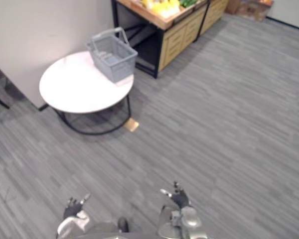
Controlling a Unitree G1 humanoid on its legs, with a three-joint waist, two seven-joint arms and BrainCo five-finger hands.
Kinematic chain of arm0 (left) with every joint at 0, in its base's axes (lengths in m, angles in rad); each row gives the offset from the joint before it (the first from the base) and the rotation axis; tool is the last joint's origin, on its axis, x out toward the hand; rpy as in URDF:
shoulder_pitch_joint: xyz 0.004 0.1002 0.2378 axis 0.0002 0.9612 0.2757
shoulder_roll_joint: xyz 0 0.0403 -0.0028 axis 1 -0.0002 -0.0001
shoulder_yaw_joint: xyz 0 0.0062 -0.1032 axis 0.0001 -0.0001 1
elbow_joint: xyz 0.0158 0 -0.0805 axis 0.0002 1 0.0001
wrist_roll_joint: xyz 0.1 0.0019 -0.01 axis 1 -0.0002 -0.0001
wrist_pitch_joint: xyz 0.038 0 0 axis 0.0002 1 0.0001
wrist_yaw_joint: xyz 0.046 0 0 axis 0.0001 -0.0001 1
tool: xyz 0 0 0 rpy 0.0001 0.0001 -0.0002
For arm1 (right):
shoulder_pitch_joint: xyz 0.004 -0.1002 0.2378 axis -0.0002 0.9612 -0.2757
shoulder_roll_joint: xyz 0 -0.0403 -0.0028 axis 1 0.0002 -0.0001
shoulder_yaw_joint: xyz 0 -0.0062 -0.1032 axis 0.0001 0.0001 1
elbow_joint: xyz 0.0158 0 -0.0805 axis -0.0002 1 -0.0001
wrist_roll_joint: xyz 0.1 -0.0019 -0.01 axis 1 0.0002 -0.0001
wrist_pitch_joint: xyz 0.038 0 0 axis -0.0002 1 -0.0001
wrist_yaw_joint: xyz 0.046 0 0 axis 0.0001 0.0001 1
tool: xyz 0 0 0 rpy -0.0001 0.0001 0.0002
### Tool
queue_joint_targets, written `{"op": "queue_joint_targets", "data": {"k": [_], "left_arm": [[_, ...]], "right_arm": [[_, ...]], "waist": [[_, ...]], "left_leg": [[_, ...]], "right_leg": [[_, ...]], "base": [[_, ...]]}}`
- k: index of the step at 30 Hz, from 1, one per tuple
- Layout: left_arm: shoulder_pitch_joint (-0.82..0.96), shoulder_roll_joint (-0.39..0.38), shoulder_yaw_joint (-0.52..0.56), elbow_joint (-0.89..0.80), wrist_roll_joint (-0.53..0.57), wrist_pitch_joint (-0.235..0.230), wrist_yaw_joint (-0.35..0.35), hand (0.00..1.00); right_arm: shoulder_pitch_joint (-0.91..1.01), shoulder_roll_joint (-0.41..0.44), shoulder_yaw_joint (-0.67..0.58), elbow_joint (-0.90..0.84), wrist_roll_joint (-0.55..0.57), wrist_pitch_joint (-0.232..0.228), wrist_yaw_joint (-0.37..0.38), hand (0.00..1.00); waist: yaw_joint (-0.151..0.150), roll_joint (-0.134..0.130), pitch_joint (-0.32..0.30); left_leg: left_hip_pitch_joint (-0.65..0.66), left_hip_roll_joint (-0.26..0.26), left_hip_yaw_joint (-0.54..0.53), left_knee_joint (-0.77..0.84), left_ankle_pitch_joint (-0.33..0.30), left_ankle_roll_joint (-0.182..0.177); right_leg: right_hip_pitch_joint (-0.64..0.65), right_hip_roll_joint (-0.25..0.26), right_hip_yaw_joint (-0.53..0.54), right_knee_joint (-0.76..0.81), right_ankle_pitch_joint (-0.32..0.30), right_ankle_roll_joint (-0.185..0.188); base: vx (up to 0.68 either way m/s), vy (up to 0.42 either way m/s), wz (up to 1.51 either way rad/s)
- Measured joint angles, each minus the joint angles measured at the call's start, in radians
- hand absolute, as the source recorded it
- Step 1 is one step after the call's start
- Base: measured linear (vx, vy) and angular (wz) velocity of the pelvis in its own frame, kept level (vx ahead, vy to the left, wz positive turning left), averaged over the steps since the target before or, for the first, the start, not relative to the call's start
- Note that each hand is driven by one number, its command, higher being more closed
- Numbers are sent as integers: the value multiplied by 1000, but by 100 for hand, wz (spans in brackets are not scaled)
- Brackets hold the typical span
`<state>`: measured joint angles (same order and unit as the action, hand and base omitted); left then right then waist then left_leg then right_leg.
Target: Pick vegetable in the basket
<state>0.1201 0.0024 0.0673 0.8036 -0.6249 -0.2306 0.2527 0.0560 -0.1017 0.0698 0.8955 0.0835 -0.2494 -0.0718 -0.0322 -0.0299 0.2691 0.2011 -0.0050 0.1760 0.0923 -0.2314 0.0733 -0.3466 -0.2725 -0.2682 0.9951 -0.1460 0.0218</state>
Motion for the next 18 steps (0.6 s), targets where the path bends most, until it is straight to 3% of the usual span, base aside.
{"op": "queue_joint_targets", "data": {"k": [1,2,3,5,6,7,8,9,10,11,12,13,14,16,18], "left_arm": [[0,-1,0,-8,0,0,4,0],[-10,-10,0,-15,0,0,10,0],[-17,-13,0,-16,0,0,14,0],[-24,-20,2,-52,1,-3,22,0],[-22,-19,4,-52,1,-6,24,0],[-29,-24,6,-49,1,-6,26,0],[-32,-46,6,-50,1,-6,26,0],[-37,-63,0,-51,1,-8,27,0],[-37,-62,-6,-51,1,-8,28,0],[-37,-61,-8,-51,1,-8,31,0],[-43,-62,-5,-51,2,-8,42,0],[-47,-62,-9,-50,1,-8,60,0],[-49,-61,-12,-51,1,-8,66,0],[-45,-61,-19,-57,1,-8,75,0],[-38,-60,-33,-88,2,-6,74,0]], "right_arm": [[4,-2,-7,-9,0,-6,-5,0],[4,4,-19,-19,0,-7,-11,0],[1,6,-22,-20,-1,-9,-13,0],[-10,9,-21,-20,-8,-5,-15,0],[-12,10,-22,-19,-8,-3,-17,0],[-20,9,-28,-18,-9,-2,-21,0],[-31,-3,-38,-18,-14,-3,-30,0],[-41,-8,-52,-16,-38,-2,-36,0],[-48,-8,-55,-14,-47,2,-38,0],[-50,-9,-55,-11,-48,6,-46,0],[-53,-12,-55,-4,-46,9,-53,0],[-54,-9,-51,5,-47,23,-59,0],[-53,-10,-50,9,-47,29,-63,0],[-43,-10,-28,25,-48,38,-79,0],[-34,-11,-20,25,-48,39,-87,0]], "waist": [[0,4,2],[-8,11,4],[-14,12,5],[-24,7,5],[-23,-1,6],[-23,20,13],[-23,65,11],[-23,87,8],[-20,94,7],[-19,101,2],[-23,104,3],[-20,108,8],[-19,111,11],[-3,97,22],[10,83,27]], "left_leg": [[18,7,-5,4,-12,-3],[52,29,-29,5,-39,-22],[63,38,-37,4,-49,-27],[120,63,-77,-20,-88,-81],[148,66,-95,-21,-107,-99],[163,85,-103,-14,-115,-107],[164,129,-109,23,-105,-118],[150,157,-112,84,-78,-132],[140,168,-112,121,-54,-136],[99,188,-122,212,-14,-150],[5,211,-141,411,70,-160],[-93,244,-155,625,198,-195],[-134,260,-146,733,193,-205],[-243,298,-45,973,109,-179],[-313,287,1,980,78,-153]], "right_leg": [[-16,13,-14,-86,1,1],[-33,61,-17,-362,17,21],[-38,78,-5,-471,32,34],[-28,120,81,-848,114,100],[-32,116,104,-841,168,97],[-36,127,105,-799,210,86],[-47,149,92,-723,221,75],[-52,161,75,-656,199,24],[-51,169,71,-629,176,-10],[-46,180,55,-603,145,-35],[-16,190,36,-596,106,-51],[43,205,22,-622,82,-67],[81,215,16,-640,78,-74],[260,236,17,-741,60,-92],[341,233,19,-802,40,-91]], "base": [[527,-104,65],[564,-180,60],[615,-220,89],[680,-302,87],[696,-309,59],[819,-350,46],[677,-284,39],[650,-302,31],[492,-272,16],[602,-334,10],[702,-357,17],[572,-258,18],[651,-236,5],[554,-171,-3],[378,-80,7]]}}
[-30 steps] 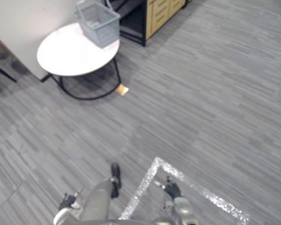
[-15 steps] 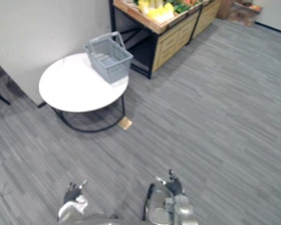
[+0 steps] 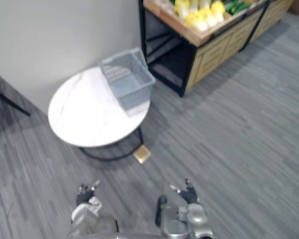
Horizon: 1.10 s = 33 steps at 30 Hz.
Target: Pick vegetable in the basket
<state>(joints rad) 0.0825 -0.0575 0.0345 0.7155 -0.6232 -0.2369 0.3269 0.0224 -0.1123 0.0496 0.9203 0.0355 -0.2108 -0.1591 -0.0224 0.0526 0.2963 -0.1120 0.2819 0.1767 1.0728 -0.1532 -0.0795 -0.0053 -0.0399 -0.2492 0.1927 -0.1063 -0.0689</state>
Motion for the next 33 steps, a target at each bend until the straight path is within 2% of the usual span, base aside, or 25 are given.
{"op": "queue_joint_targets", "data": {"k": [2,3,4,5,7,8,9,10,11,12,14,16,18,19,20,22,23,25,26,27,28,29,30,32,33], "left_arm": [[7,0,1,-52,-1,0,-1,0],[8,0,2,-56,-1,-1,0,0],[21,0,1,-59,-1,0,1,0],[27,1,0,-61,-1,0,2,0],[45,1,-1,-76,-1,0,2,0],[73,1,0,-84,-1,-1,3,0],[91,0,1,-81,-1,1,3,0],[91,4,3,-75,-1,1,6,0],[88,13,1,-81,-1,-2,16,0],[78,22,-2,-80,-1,-1,19,0],[73,20,-2,-80,-1,0,25,0],[87,18,-15,-81,0,1,55,0],[86,36,-36,-81,0,6,62,0],[79,44,-38,-81,0,5,62,0],[75,45,-38,-82,0,5,62,0],[67,42,-37,-84,-1,5,63,0],[68,41,-36,-87,-1,4,63,0],[72,41,-32,-88,-4,4,63,0],[72,43,-28,-88,-7,3,63,0],[70,44,-28,-91,-14,3,63,0],[73,45,-28,-95,-17,1,63,0],[82,60,-28,-103,-25,-2,64,0],[77,68,-18,-93,-26,-2,65,0],[85,1,1,-94,-33,-5,78,0],[85,1,-6,-94,-35,-6,86,0]], "right_arm": [[-2,-3,-4,0,0,2,-6,0],[-3,-3,-4,-1,1,3,-6,0],[3,0,-4,-1,0,5,-5,0],[6,1,-4,-1,1,4,-5,0],[12,3,-4,-2,0,4,-5,0],[25,0,5,-3,-9,3,-3,0],[31,-8,11,-1,-36,4,-2,0],[34,2,18,-2,-36,7,-3,0],[42,9,41,-10,-39,5,0,0],[40,26,47,-13,-41,2,0,0],[36,38,47,-13,-55,1,-2,0],[41,50,48,-23,-78,0,-10,0],[46,51,47,-39,-79,-1,-12,0],[53,45,47,-53,-79,-3,-18,0],[58,40,47,-55,-79,-4,-26,0],[56,35,43,-60,-79,-3,-32,0],[57,31,38,-59,-85,-2,-31,0],[56,30,36,-59,-107,0,-32,0],[56,34,38,-59,-112,0,-33,0],[58,37,38,-59,-112,2,-33,0],[62,40,39,-54,-112,2,-33,0],[69,57,41,-40,-112,5,-33,0],[67,57,50,-32,-113,11,-32,0],[35,14,57,-11,-112,19,-36,0],[13,-11,75,-2,-113,23,-37,0]], "waist": [[3,5,5],[5,6,7],[6,-1,11],[5,-2,12],[5,-1,11],[10,19,-1],[22,26,-18],[25,-11,-27],[30,-49,-52],[30,-76,-67],[32,-80,-69],[33,-77,-67],[21,-76,-66],[15,-77,-66],[14,-78,-67],[10,-76,-65],[2,-75,-65],[3,-71,-64],[6,-71,-64],[6,-80,-69],[7,-91,-73],[8,-133,-86],[15,-146,-92],[16,-44,-117],[13,-4,-121]], "left_leg": [[-123,-58,8,-142,-34,2],[-140,-74,12,-207,-43,4],[-147,-119,36,-460,-38,5],[-144,-132,39,-550,-27,7],[-130,-151,37,-780,32,-2],[-120,-143,31,-938,97,2],[-99,-138,37,-925,161,39],[-93,-167,63,-913,134,56],[-92,-200,80,-918,111,56],[-78,-225,92,-926,91,60],[-33,-236,107,-931,51,66],[89,-243,134,-957,-12,59],[155,-250,115,-970,-42,65],[195,-250,100,-985,-54,63],[218,-250,81,-991,-67,57],[235,-250,50,-994,-73,50],[242,-243,21,-985,-78,44],[238,-222,-15,-955,-94,18],[235,-209,-38,-945,-106,-1],[231,-207,-63,-941,-116,-19],[234,-209,-79,-940,-124,-30],[237,-227,-109,-941,-138,-52],[238,-225,-131,-930,-150,-72],[199,-112,-146,-929,-158,-85],[182,-65,-147,-934,-147,-93]], "right_leg": [[75,-9,-3,-55,-16,18],[91,-15,-3,-63,-20,24],[142,-47,1,-76,-34,59],[160,-56,2,-84,-40,68],[197,-68,6,-109,-50,96],[246,-68,23,-124,-89,156],[274,-82,57,-103,-128,192],[270,-116,70,-89,-136,203],[244,-157,77,-51,-125,208],[218,-185,92,0,-103,208],[172,-205,127,139,-59,209],[27,-243,177,538,85,182],[-55,-248,167,763,58,153],[-94,-247,123,836,30,124],[-133,-260,66,833,-6,126],[-160,-278,14,749,-58,138],[-166,-270,19,621,-76,147],[-164,-219,119,379,-67,161],[-154,-190,206,230,-50,186],[-139,-180,266,128,-18,225],[-127,-187,271,97,6,247],[-96,-220,237,47,27,262],[-85,-222,221,36,79,250],[-56,-121,139,-50,89,214],[-37,-74,107,-106,110,188]], "base": [[359,-13,4],[423,73,-9],[448,118,-7],[461,142,-9],[422,199,-15],[718,444,-50],[716,462,-54],[543,347,-42],[435,242,-13],[509,288,-12],[347,219,-21],[332,229,-39],[277,134,6],[329,108,46],[265,62,48],[244,0,58],[372,-91,85],[345,-161,69],[284,-264,66],[274,-303,73],[269,-395,83],[266,-479,71],[258,-473,72],[261,-426,49],[207,-304,38]]}}
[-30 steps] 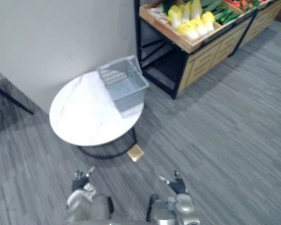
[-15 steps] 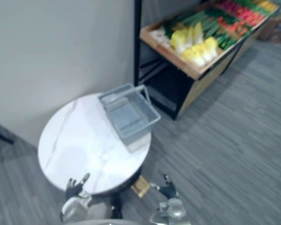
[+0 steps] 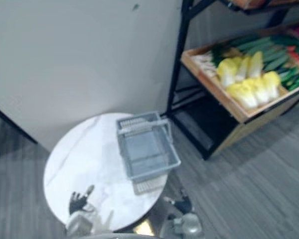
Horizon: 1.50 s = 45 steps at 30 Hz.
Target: Pick vegetable in the basket
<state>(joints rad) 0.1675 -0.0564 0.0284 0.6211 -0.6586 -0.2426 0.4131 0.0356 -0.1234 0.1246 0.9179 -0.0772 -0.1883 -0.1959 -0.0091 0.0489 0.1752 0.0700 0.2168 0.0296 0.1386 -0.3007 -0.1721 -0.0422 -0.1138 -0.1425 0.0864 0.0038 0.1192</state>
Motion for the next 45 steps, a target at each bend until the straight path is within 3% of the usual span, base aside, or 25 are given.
{"op": "queue_joint_targets", "data": {"k": [2,4,8,9,13,14,16,18,22,24,29,33,38,45], "left_arm": [[-5,-2,35,-2,-2,-13,17,0],[-5,-3,56,-4,-1,-21,29,0],[-8,-10,68,-5,7,-41,69,0],[-8,-10,70,-5,13,-43,89,0],[3,-5,110,-4,81,-47,164,0],[5,-5,137,6,118,-52,192,0],[9,-4,163,13,135,-53,219,0],[34,8,178,43,166,-50,250,0],[71,28,214,106,217,-19,248,0],[74,31,226,146,243,7,234,0],[69,28,254,176,273,54,204,0],[61,20,253,178,290,72,176,0],[31,16,231,158,317,80,127,0],[-2,18,191,131,306,77,62,0]], "right_arm": [[-22,-14,15,0,0,1,3,0],[-34,-25,21,0,0,0,3,0],[-44,-57,7,-3,0,-16,2,0],[-31,-57,-1,-6,0,-23,-3,0],[7,-65,-35,-50,-2,-33,-17,0],[19,-66,-62,-80,-5,-33,-23,0],[33,-82,-78,-165,-12,-34,-41,0],[36,-163,-79,-328,-48,-37,-44,0],[-43,-275,-81,-434,-142,-14,-25,0],[-108,-310,-80,-473,-222,42,8,0],[-262,-313,-66,-569,-404,160,81,0],[-361,-297,-33,-568,-473,204,116,0],[-547,-291,118,-489,-513,195,142,0],[-789,-336,248,-389,-513,121,163,0]], "waist": [[1,18,1],[4,18,1],[6,-7,4],[7,-11,3],[-6,18,-14],[-10,4,-6],[-7,-1,-10],[-8,-21,-12],[0,-49,-23],[1,-53,-26],[16,-56,-27],[26,-62,-24],[41,-87,0],[71,-99,53]], "left_leg": [[-2,44,18,-26,37,-13],[-7,59,29,-33,73,-13],[-27,24,162,-36,160,-23],[-22,11,189,-58,177,-17],[8,6,236,-190,212,-3],[20,0,234,-213,220,-7],[27,-11,237,-215,221,-6],[32,-31,250,-229,221,-4],[38,-55,285,-239,215,1],[38,-65,290,-240,212,0],[34,-72,289,-239,215,-6],[29,-72,285,-238,214,-7],[17,-75,276,-234,218,-8],[-21,-84,249,-236,236,2]], "right_leg": [[21,47,-32,-40,20,-30],[47,64,-62,-72,21,-46],[42,29,-94,-61,10,-63],[44,18,-103,-65,9,-63],[56,25,-160,-94,10,-62],[72,24,-177,-104,14,-54],[80,17,-175,-108,19,-44],[79,1,-161,-122,28,-25],[62,-22,-124,-121,34,-14],[59,-32,-120,-121,39,-7],[45,-36,-108,-123,60,-11],[46,-36,-121,-125,63,-11],[45,-37,-126,-140,78,-12],[25,-46,-139,-145,96,-11]], "base": [[165,-217,38],[148,-190,35],[56,-54,29],[-13,3,41],[-29,66,42],[-32,55,32],[-46,54,9],[-46,86,-10],[-18,99,-24],[24,56,-10],[74,28,-3],[79,15,5],[12,10,4],[-16,15,9]]}}
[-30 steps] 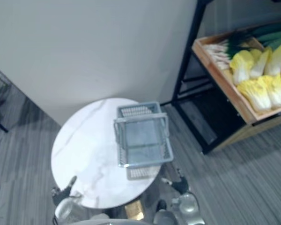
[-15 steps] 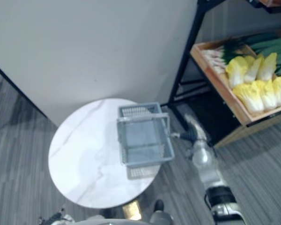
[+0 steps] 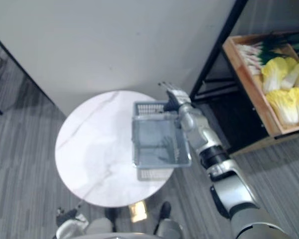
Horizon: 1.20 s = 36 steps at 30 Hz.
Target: Pick vegetable in the basket
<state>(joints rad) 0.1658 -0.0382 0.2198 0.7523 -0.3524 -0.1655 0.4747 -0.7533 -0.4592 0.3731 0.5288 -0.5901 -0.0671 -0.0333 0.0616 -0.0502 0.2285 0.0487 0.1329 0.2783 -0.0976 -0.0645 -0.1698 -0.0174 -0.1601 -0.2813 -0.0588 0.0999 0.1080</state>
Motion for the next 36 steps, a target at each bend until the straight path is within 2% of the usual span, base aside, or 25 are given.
{"op": "queue_joint_targets", "data": {"k": [6,9,14,24,31,36], "left_arm": [[-15,4,-23,0,-29,-11,-24,0],[-21,8,-26,1,-39,-30,-27,0],[-43,15,-31,11,-39,-34,-28,0],[-63,33,-58,32,-90,-51,-39,0],[-70,35,-61,34,-115,-56,-21,0],[-89,37,-66,42,-116,-62,-19,0]], "right_arm": [[-51,-13,73,49,0,-13,23,0],[-83,-16,113,87,0,-32,43,0],[-109,-16,156,125,0,-46,60,0],[-109,-16,221,150,0,-48,88,0],[-108,-15,266,159,-4,-50,106,0],[-108,-14,270,214,-42,-61,99,0]], "waist": [[3,-3,14],[2,-10,30],[5,-20,44],[3,-20,75],[6,-20,90],[22,-19,108]], "left_leg": [[-23,2,-13,-2,6,4],[-23,3,-12,2,8,3],[-25,3,-14,2,8,3],[-27,4,-14,2,8,4],[-29,5,-14,2,9,4],[-30,4,-16,2,9,4]], "right_leg": [[-16,2,-11,1,0,0],[-16,4,-11,0,2,-2],[-16,4,-11,0,4,-4],[-18,5,-10,-2,6,-4],[-18,6,-11,-4,6,-4],[-18,5,-13,-5,6,-4]], "base": [[2,1,6],[27,5,0],[13,4,0],[0,0,0],[14,2,0],[0,0,0]]}}
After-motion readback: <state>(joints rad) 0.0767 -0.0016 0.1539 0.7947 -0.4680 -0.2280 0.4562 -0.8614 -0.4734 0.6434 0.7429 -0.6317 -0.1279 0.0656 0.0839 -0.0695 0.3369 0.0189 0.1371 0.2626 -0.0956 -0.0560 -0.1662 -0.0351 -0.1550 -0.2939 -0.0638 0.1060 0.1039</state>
